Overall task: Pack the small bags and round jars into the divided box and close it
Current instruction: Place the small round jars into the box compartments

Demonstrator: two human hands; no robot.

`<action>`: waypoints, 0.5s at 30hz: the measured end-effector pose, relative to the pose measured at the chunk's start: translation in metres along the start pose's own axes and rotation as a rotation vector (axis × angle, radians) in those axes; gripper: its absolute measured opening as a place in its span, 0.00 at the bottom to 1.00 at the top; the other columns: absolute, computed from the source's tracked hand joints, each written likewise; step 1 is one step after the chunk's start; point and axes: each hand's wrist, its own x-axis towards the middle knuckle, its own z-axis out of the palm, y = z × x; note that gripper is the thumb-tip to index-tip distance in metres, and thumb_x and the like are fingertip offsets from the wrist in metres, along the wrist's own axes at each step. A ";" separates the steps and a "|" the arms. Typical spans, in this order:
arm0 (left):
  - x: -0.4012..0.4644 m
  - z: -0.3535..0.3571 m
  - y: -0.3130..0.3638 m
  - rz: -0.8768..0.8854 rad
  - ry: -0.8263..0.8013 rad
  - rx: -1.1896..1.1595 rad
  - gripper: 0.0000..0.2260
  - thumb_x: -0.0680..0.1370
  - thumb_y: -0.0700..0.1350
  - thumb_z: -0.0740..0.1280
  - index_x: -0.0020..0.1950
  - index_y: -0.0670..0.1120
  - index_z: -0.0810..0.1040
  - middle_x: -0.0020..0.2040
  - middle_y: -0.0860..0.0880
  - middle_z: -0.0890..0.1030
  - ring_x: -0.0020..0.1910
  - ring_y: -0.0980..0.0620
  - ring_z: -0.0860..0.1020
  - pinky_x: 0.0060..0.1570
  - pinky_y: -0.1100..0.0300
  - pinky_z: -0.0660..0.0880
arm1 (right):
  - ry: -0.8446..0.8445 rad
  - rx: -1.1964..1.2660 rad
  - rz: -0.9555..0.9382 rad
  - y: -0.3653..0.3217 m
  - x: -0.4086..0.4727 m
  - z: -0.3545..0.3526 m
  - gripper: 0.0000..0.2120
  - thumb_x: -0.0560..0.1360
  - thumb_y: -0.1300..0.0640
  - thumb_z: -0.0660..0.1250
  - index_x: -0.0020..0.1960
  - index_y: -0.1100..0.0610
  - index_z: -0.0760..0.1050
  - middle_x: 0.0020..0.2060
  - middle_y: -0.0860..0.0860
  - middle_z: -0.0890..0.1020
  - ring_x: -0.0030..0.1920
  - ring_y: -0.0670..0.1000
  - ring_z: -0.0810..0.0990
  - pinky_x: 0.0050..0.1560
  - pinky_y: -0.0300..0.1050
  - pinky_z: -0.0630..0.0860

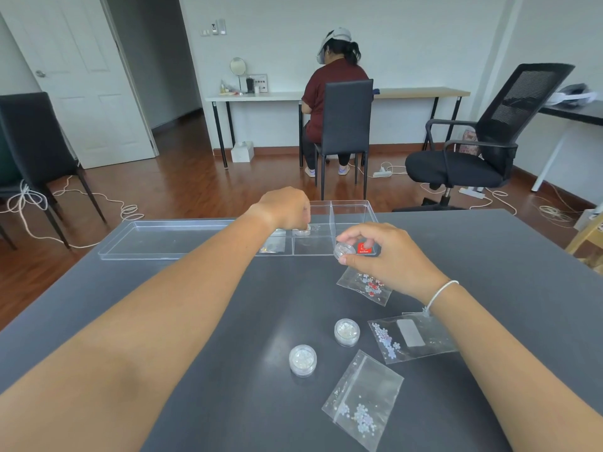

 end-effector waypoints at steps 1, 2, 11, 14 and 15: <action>0.000 0.000 -0.001 0.001 0.007 -0.016 0.05 0.71 0.41 0.65 0.44 0.44 0.80 0.47 0.47 0.81 0.43 0.45 0.75 0.48 0.54 0.75 | -0.002 0.002 0.001 0.000 0.000 0.000 0.09 0.68 0.51 0.70 0.47 0.45 0.77 0.40 0.34 0.75 0.45 0.48 0.73 0.61 0.56 0.67; -0.001 0.000 -0.002 0.007 0.014 -0.036 0.06 0.71 0.41 0.66 0.45 0.44 0.81 0.49 0.47 0.82 0.46 0.45 0.77 0.49 0.54 0.75 | -0.004 0.005 0.002 0.000 0.000 0.000 0.09 0.68 0.52 0.70 0.47 0.45 0.77 0.40 0.34 0.75 0.45 0.48 0.73 0.61 0.56 0.67; -0.034 0.001 -0.030 0.077 0.265 -0.276 0.07 0.73 0.46 0.64 0.47 0.51 0.81 0.53 0.50 0.80 0.55 0.48 0.76 0.57 0.53 0.72 | -0.010 0.014 0.015 0.000 0.000 0.001 0.08 0.68 0.51 0.70 0.45 0.40 0.74 0.41 0.33 0.75 0.45 0.45 0.73 0.62 0.57 0.67; -0.055 0.008 -0.049 0.076 0.375 -0.354 0.08 0.74 0.47 0.66 0.50 0.51 0.81 0.51 0.51 0.79 0.53 0.46 0.75 0.57 0.52 0.71 | 0.026 0.037 0.029 -0.001 0.000 0.002 0.09 0.69 0.50 0.69 0.42 0.36 0.73 0.41 0.32 0.74 0.47 0.47 0.74 0.62 0.56 0.67; -0.062 0.011 -0.055 0.069 0.404 -0.388 0.08 0.74 0.46 0.66 0.51 0.51 0.80 0.52 0.51 0.79 0.54 0.46 0.75 0.57 0.54 0.70 | 0.047 0.051 0.027 -0.002 0.001 0.002 0.10 0.69 0.51 0.69 0.41 0.36 0.73 0.41 0.32 0.75 0.47 0.47 0.74 0.62 0.55 0.67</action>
